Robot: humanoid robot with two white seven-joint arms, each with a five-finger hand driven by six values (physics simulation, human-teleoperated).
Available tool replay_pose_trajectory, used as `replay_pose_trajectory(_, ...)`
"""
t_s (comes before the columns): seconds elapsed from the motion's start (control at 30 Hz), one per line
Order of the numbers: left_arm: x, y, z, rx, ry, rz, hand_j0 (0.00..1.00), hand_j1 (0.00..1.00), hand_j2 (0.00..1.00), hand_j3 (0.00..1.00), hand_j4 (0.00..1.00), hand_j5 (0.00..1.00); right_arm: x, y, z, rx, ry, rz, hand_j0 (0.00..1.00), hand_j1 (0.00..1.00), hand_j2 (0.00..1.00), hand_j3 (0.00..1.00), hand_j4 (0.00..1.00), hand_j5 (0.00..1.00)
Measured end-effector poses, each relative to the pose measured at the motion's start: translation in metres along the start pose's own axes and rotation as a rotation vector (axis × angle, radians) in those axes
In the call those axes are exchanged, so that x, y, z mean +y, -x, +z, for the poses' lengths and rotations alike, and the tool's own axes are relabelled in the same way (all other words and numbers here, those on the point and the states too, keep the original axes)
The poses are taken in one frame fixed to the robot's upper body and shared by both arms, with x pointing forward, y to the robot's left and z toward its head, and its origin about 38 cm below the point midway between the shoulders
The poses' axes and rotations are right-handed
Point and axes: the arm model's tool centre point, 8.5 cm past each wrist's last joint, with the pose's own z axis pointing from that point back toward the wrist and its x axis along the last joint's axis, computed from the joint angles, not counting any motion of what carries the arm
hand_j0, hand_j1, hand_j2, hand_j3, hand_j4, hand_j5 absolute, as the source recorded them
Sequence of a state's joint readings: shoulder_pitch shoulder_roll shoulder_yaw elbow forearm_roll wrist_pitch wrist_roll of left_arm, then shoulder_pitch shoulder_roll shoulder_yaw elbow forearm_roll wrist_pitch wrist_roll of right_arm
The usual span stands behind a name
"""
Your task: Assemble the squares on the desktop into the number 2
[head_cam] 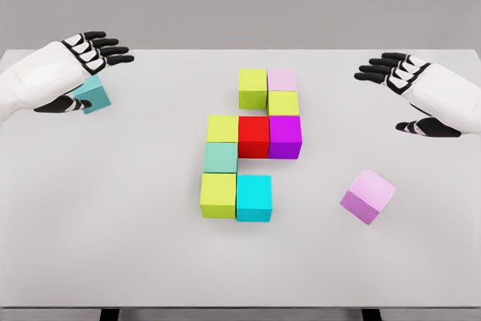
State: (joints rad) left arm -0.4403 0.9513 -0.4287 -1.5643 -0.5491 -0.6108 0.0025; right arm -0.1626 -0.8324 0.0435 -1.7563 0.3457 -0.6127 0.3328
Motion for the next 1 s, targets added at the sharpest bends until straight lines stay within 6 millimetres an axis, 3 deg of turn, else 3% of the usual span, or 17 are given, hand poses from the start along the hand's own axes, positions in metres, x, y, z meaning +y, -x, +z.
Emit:
replay_pose_trajectory(0.1, -0.002, 0.007, 0.006, 0.019, 0.031, -0.015, 1.00, 1.00, 1.00, 1.00, 1.00, 1.00, -0.004, 0.000, -0.004, -0.009, -0.015, 0.029, 1.00, 1.00, 1.00, 1.00, 1.00, 1.00)
replay_pose_trajectory(0.2, 0.000, 0.013, 0.008, 0.026, 0.060, -0.048, 1.00, 1.00, 1.00, 1.00, 1.00, 1.00, 0.003, 0.000, -0.003, -0.022, -0.059, 0.012, 1.00, 1.00, 1.00, 1.00, 1.00, 1.00)
replay_pose_trajectory(0.23, 0.000, 0.015, 0.008, 0.030, 0.069, -0.060, 1.00, 1.00, 1.00, 1.00, 1.00, 1.00, -0.004, 0.003, -0.002, -0.023, -0.076, 0.029, 1.00, 1.00, 1.00, 1.00, 1.00, 1.00)
replay_pose_trajectory(0.33, 0.017, 0.027, 0.003, 0.038, 0.077, -0.132, 1.00, 1.00, 1.00, 1.00, 1.00, 1.00, -0.056, 0.009, -0.009, -0.062, -0.122, 0.134, 1.00, 1.00, 1.00, 1.00, 1.00, 1.00)
replay_pose_trajectory(0.4, 0.026, 0.035, -0.005, 0.038, 0.103, -0.189, 1.00, 1.00, 1.00, 1.00, 1.00, 1.00, -0.059, 0.009, -0.004, -0.077, -0.233, 0.150, 1.00, 1.00, 1.00, 1.00, 1.00, 1.00)
replay_pose_trajectory(0.47, 0.034, 0.041, -0.014, 0.028, 0.123, -0.222, 1.00, 1.00, 1.00, 1.00, 1.00, 1.00, -0.043, 0.008, 0.007, -0.083, -0.343, 0.119, 1.00, 1.00, 1.00, 1.00, 1.00, 1.00)
replay_pose_trajectory(0.5, 0.028, 0.040, -0.015, 0.018, 0.153, -0.223, 1.00, 1.00, 1.00, 1.00, 1.00, 1.00, -0.032, 0.007, 0.012, -0.085, -0.390, 0.100, 1.00, 1.00, 1.00, 1.00, 1.00, 1.00)
replay_pose_trajectory(0.63, 0.036, 0.039, -0.032, -0.036, 0.214, -0.282, 1.00, 1.00, 1.00, 1.00, 1.00, 1.00, -0.023, 0.003, 0.015, -0.104, -0.473, 0.086, 1.00, 1.00, 1.00, 1.00, 1.00, 1.00)
replay_pose_trajectory(0.7, 0.027, 0.035, -0.036, -0.066, 0.259, -0.290, 1.00, 1.00, 1.00, 1.00, 1.00, 1.00, 0.003, -0.002, 0.019, -0.124, -0.533, 0.033, 1.00, 1.00, 1.00, 1.00, 1.00, 1.00)
replay_pose_trajectory(0.87, 0.009, 0.031, -0.041, -0.108, 0.352, -0.303, 1.00, 1.00, 1.00, 1.00, 1.00, 1.00, 0.045, -0.017, 0.015, -0.187, -0.626, -0.038, 1.00, 1.00, 1.00, 1.00, 1.00, 1.00)
replay_pose_trajectory(1.0, 0.017, 0.039, -0.044, -0.108, 0.381, -0.341, 1.00, 1.00, 1.00, 1.00, 1.00, 1.00, 0.058, -0.024, 0.006, -0.224, -0.655, -0.053, 1.00, 1.00, 1.00, 1.00, 1.00, 1.00)
